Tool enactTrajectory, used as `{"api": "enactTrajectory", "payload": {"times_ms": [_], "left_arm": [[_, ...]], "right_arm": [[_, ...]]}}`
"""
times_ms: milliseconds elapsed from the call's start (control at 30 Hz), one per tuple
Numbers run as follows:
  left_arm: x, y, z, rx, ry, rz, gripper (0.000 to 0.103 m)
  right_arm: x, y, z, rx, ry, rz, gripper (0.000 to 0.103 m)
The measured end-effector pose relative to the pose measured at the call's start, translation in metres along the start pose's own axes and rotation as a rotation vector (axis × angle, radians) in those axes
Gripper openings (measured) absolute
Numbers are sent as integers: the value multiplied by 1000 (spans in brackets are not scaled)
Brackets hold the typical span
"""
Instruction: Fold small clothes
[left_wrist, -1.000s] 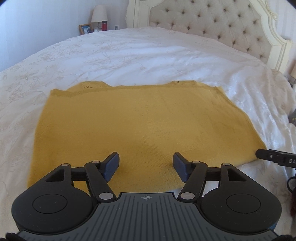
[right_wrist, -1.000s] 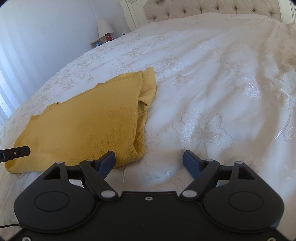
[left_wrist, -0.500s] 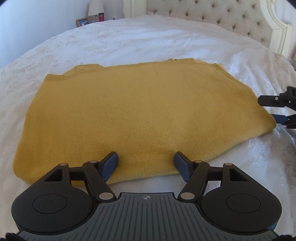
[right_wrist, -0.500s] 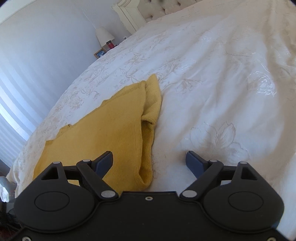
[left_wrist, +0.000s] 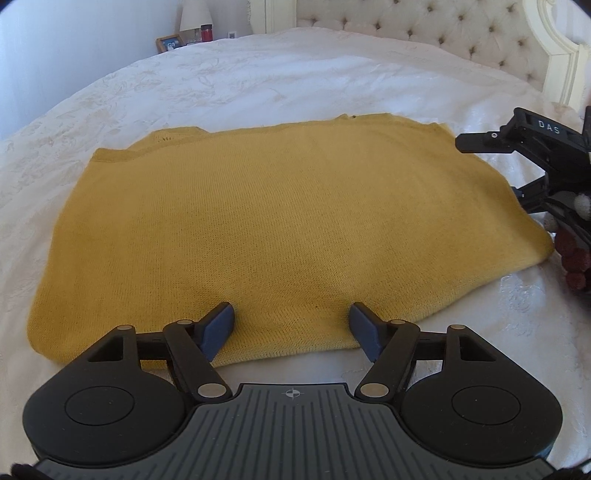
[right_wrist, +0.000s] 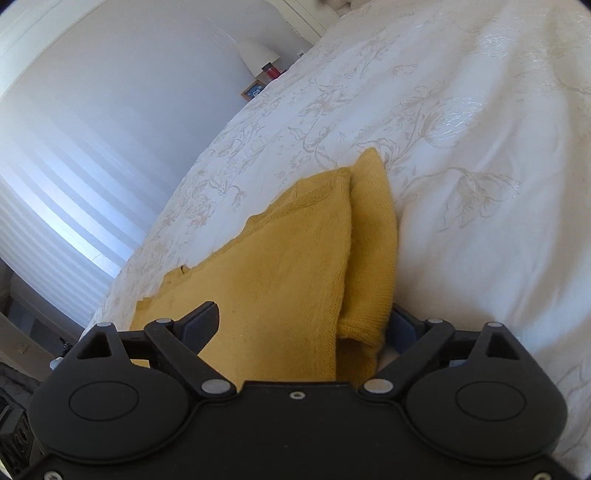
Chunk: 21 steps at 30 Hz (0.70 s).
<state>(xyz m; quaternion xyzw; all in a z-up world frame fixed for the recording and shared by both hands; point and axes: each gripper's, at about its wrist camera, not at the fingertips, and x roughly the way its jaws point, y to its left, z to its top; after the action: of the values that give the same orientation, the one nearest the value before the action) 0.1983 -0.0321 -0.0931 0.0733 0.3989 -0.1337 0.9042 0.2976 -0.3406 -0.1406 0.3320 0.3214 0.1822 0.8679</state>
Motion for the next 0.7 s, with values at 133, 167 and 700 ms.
{"api": "enactTrajectory", "payload": {"times_ms": [133, 167, 700], "left_arm": [[-1, 7, 7, -34, 24, -28, 68], [-2, 10, 12, -48, 31, -38, 67], [70, 24, 114, -85, 15, 66, 68]], "right_arm": [[8, -5, 4, 17, -14, 40, 103], [8, -8, 4, 29, -24, 52, 103], [6, -13, 4, 47, -39, 87, 103]]}}
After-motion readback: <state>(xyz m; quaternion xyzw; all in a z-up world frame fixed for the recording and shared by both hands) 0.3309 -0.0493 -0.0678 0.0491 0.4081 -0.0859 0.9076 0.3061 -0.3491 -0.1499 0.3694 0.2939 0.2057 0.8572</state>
